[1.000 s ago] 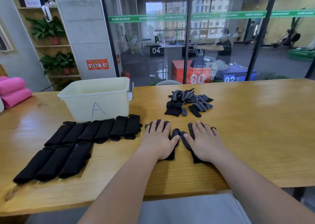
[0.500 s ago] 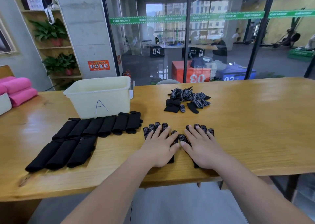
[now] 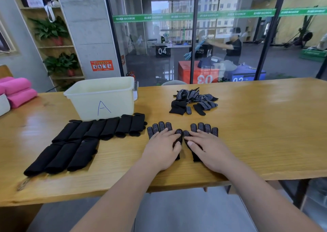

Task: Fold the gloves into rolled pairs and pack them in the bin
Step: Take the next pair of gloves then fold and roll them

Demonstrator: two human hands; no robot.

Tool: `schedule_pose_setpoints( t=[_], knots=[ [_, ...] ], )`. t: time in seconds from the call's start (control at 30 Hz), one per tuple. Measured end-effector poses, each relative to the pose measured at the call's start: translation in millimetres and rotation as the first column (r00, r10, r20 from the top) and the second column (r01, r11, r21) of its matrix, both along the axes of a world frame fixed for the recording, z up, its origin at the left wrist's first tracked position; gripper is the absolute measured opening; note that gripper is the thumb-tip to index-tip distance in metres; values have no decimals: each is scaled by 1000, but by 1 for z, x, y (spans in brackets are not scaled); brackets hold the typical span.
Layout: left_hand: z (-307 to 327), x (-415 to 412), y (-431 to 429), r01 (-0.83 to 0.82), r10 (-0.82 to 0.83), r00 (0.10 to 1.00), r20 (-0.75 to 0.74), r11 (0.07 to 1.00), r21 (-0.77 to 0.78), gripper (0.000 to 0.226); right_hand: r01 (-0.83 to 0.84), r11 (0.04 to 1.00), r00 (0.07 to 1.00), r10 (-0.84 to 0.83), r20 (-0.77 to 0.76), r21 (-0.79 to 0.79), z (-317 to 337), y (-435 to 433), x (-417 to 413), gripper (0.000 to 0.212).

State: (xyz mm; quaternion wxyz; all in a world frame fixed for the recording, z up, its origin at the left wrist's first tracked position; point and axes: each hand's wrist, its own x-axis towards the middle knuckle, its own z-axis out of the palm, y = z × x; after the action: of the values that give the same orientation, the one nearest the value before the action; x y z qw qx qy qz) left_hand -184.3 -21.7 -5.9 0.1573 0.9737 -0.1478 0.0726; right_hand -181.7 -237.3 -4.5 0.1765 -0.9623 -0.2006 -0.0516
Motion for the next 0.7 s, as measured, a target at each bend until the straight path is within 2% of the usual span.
schedule_pose_setpoints(
  t=[0.1,0.17,0.27,0.33,0.47,0.6,0.7],
  knots=[
    [0,0,1,10,-10,1000,25,999,-31,52,-3,1000,1000,3,27,-21,-1,3,2,52],
    [0,-3,4,20,-11,996,88,994,-112,48,0,999,997,-3,83,40,-2,2,0,48],
    [1,-9,7,17,46,959,279,976,-217,34,75,989,964,-104,244,127,-4,-4,-6,38],
    [1,-12,6,-33,94,924,369,985,-168,28,151,984,935,-173,309,95,-4,-4,-8,36],
    [-1,-11,4,-96,114,949,294,993,-75,21,190,981,954,-191,231,26,-1,-1,-7,35],
    [0,-11,6,-101,133,956,263,986,-131,25,183,981,968,-192,163,68,-1,-2,-5,43],
    [1,-9,8,-123,170,940,295,978,-170,24,175,983,972,-182,146,62,-2,-2,-3,45]
  ],
)
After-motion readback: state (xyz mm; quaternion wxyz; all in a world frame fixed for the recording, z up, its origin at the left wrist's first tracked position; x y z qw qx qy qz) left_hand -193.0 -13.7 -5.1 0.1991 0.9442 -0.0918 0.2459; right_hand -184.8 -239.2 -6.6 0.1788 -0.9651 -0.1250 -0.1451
